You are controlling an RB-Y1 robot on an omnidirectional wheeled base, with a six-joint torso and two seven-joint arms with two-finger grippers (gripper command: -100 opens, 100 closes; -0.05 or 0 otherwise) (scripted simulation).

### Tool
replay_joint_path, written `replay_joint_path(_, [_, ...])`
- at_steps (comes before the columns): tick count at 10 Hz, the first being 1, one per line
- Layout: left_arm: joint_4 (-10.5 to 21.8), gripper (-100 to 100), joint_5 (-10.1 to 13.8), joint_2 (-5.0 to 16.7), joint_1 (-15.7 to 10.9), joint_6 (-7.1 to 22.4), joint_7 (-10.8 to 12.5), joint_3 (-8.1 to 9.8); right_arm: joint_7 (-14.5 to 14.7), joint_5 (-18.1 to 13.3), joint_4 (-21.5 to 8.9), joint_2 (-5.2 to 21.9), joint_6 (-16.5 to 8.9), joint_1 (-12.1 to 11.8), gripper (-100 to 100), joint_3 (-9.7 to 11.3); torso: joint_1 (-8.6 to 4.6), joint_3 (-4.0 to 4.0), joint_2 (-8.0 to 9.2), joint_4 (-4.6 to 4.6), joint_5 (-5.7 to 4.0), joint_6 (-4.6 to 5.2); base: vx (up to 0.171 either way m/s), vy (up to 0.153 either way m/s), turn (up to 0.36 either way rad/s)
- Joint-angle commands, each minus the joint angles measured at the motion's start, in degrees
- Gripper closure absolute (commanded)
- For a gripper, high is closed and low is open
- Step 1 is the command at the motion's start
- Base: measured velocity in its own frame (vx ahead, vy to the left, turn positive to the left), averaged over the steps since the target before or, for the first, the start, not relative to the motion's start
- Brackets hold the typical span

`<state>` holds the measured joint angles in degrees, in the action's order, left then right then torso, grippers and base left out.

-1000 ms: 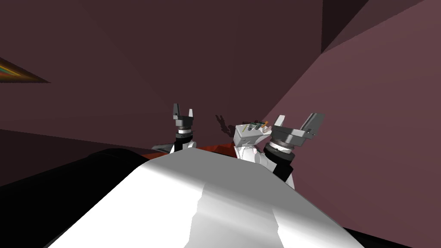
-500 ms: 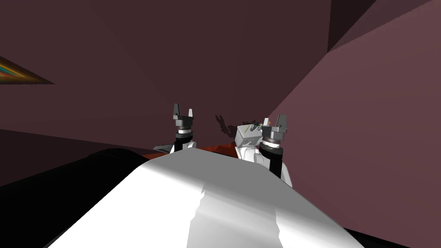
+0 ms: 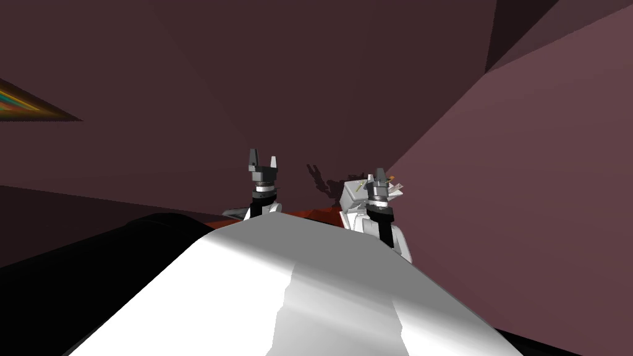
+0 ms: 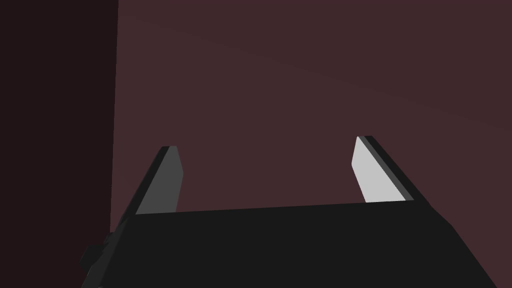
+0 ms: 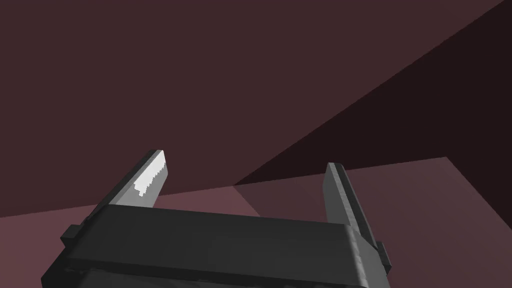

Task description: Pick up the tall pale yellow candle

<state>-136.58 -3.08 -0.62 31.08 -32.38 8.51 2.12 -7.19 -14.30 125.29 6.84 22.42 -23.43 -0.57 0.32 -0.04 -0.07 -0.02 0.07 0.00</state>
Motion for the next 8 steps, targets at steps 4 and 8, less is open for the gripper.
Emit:
replay_joint_path(4, [0.0, 0, 0.0, 0.0, 0.0, 0.0, 0.0, 0.00, -1.5, -6.9, -3.9, 0.6, -6.4, 1.7, -100, 1.1, -0.13, 0.01, 0.02, 0.01, -0.02, 0.01, 0.009, 0.056, 0.004])
replay_joint_path(8, [0.0, 0, 0.0, 0.0, 0.0, 0.0, 0.0, 0.00, -2.6, -12.5, -7.0, 1.0, -11.2, 3.0, -100, 2.1, -0.11, 0.03, 0.05, 0.01, -0.01, 0.02, 0.005, 0.057, 0.001])
